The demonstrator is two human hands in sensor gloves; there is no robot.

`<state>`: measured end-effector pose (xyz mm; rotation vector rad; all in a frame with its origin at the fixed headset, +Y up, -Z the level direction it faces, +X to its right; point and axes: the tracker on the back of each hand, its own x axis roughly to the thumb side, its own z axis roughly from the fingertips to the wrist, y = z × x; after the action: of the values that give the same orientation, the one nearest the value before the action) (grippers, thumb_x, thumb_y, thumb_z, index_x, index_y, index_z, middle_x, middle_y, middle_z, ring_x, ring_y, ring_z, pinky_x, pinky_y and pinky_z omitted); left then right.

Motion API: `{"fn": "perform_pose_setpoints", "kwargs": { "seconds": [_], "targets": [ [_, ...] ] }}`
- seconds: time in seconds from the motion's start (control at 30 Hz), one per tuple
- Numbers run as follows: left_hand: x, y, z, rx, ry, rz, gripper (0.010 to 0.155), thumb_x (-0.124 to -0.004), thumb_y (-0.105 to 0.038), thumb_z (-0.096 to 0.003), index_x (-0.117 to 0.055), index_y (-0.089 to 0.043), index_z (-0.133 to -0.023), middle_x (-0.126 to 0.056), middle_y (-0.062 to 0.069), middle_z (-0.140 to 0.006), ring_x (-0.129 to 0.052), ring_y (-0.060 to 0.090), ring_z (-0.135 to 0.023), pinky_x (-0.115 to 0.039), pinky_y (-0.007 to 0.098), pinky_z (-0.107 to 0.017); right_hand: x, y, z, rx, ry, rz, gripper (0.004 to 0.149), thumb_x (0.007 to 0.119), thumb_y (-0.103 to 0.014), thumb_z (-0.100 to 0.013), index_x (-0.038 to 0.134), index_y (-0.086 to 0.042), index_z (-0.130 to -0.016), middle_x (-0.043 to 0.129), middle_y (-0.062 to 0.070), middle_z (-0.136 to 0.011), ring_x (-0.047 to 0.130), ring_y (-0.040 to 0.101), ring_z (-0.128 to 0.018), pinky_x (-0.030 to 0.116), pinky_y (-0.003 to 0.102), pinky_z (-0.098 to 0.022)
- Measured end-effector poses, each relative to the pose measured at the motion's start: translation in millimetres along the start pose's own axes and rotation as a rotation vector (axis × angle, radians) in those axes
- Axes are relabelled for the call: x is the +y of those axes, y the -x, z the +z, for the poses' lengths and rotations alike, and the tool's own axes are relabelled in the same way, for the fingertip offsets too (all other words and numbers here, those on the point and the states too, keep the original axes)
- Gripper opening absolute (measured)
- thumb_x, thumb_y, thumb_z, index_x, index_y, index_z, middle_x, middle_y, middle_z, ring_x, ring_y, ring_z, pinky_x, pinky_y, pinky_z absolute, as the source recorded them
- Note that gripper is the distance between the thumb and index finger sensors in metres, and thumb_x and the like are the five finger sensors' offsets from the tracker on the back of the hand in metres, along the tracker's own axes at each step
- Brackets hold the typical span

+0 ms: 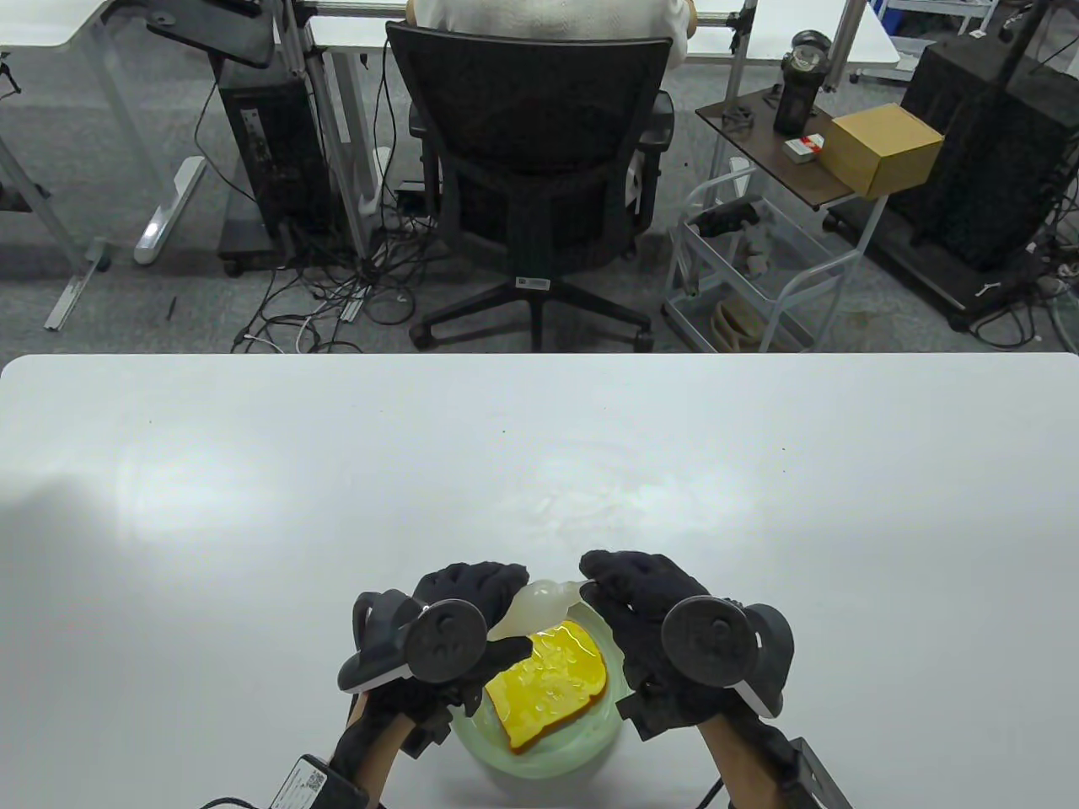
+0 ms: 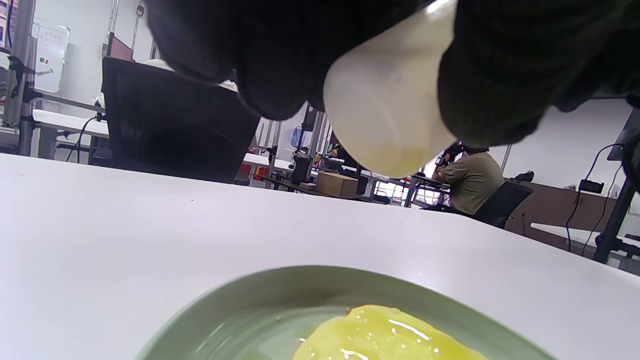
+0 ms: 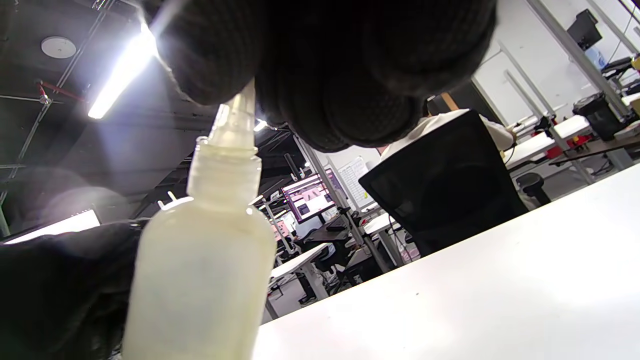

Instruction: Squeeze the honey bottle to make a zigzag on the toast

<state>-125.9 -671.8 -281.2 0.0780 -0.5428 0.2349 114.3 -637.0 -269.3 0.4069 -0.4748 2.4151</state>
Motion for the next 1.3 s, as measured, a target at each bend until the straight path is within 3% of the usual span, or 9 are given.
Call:
{"fn": "perform_pose_setpoints", "kwargs": {
  "seconds": [0.13, 0.7, 1.07, 1.3],
  "targets": [
    [-0.7, -2.6, 0.5, -0.002, -0.016, -0.038, 0.078, -0.095, -0.058, -0.0367, -0.073, -0.022, -0.102, -0.081, 0.004, -0.096, -0.091, 0.027, -0.084, -0.075, 0.056, -0.069, 2.6, -4.9, 2.7, -0.019, 0.043, 0.082, 0.039, 0.084, -0.034, -0.040, 0.096, -0.021, -0.074, 0.104, 0.006, -0.067, 0.101, 0.029, -0.057, 0.090, 0.034, -0.034],
    [-1.0, -3.8, 0.8, 0.024, -0.042, -0.049, 0.080, -0.096, -0.052, -0.0371, -0.068, -0.021, -0.106, -0.076, 0.006, -0.100, -0.089, 0.026, -0.083, -0.075, 0.056, -0.069, 8.6, -14.1, 9.7, -0.067, 0.160, 0.124, 0.039, 0.081, -0.036, -0.040, 0.095, -0.020, -0.073, 0.104, 0.005, -0.062, 0.102, 0.026, -0.051, 0.090, 0.031, -0.031],
    [-0.1, -2.3, 3.0, 0.044, -0.088, -0.079, 0.077, -0.094, -0.060, -0.0337, -0.077, -0.027, -0.101, -0.083, 0.000, -0.092, -0.092, 0.018, -0.068, -0.075, 0.055, -0.067, 5.2, -12.8, 10.8, -0.033, 0.220, 0.106, 0.040, 0.086, -0.042, -0.037, 0.098, -0.020, -0.069, 0.107, 0.003, -0.057, 0.105, 0.025, -0.046, 0.091, 0.030, -0.027],
    [4.7, 8.9, 8.0, 0.084, -0.063, -0.077, 0.076, -0.095, -0.058, -0.0352, -0.074, -0.030, -0.103, -0.080, -0.001, -0.095, -0.090, 0.018, -0.070, -0.073, 0.056, -0.069, 7.3, -15.6, 9.5, -0.020, 0.161, 0.087, 0.043, 0.087, -0.041, -0.036, 0.098, -0.019, -0.072, 0.107, 0.005, -0.061, 0.104, 0.027, -0.050, 0.091, 0.032, -0.029]
  ]
}}
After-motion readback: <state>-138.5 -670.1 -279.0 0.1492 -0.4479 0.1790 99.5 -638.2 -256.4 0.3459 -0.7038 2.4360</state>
